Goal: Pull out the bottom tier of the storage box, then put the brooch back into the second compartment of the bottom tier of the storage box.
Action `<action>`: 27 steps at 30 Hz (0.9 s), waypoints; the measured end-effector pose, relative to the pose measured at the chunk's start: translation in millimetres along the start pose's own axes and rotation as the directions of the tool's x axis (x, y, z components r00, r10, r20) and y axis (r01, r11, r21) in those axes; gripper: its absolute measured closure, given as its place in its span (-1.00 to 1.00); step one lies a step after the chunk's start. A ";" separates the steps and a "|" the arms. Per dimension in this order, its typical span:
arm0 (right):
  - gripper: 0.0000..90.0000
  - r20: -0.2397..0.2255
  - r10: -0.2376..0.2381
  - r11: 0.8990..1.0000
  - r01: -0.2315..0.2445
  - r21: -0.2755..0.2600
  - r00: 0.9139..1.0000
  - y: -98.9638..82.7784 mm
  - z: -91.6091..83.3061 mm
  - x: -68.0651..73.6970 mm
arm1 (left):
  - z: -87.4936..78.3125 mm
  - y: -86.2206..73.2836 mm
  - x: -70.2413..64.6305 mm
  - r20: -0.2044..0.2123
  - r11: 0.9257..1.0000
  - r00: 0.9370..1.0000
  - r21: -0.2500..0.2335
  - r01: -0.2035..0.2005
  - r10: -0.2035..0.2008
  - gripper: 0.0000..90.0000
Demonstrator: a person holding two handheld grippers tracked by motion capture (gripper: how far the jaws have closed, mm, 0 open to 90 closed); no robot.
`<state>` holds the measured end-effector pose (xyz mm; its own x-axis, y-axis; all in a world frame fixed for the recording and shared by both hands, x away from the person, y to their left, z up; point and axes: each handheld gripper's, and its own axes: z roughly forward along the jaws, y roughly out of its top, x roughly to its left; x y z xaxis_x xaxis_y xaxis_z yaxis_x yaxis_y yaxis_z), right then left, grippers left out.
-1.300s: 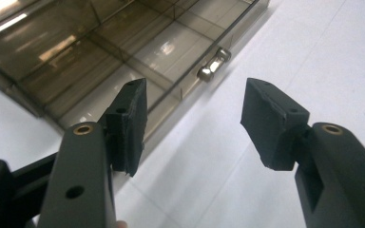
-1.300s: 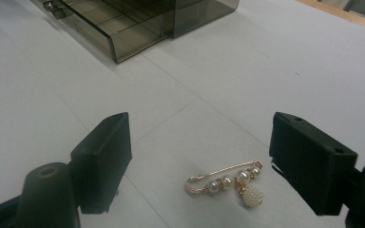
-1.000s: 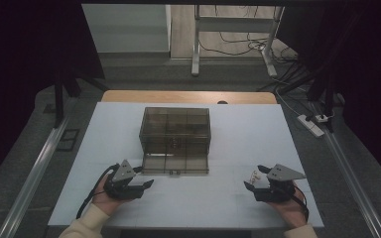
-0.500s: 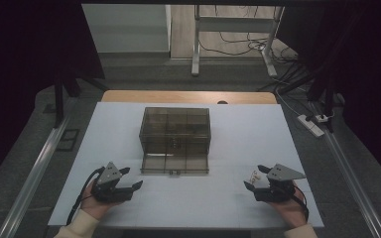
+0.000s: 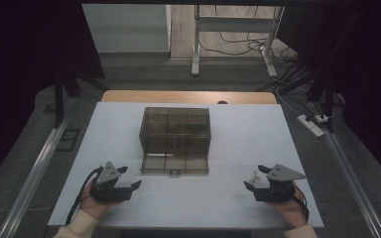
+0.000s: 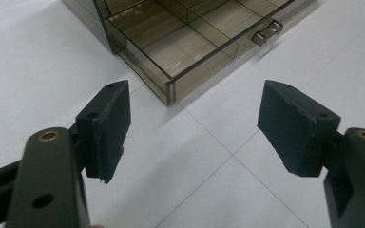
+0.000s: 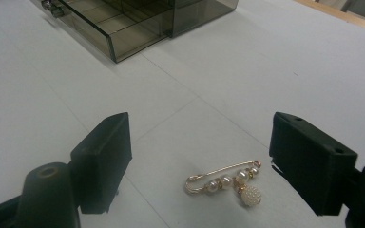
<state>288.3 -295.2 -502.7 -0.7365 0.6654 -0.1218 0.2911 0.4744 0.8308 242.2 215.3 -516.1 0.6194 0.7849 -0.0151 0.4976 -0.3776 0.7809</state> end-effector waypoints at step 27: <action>-0.53 0.076 0.035 0.999 -0.038 0.029 0.996 7.1 -6.4 -9.1 | 1.9 0.0 -1.8 0.000 1.000 1.000 0.013 -0.010 0.010 -0.44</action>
<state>293.2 -301.6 -492.2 -0.6771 0.7237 -0.1333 0.3365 0.4657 0.8185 242.2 212.9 -517.2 0.6243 0.7812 -0.0068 0.4988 -0.3919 0.7730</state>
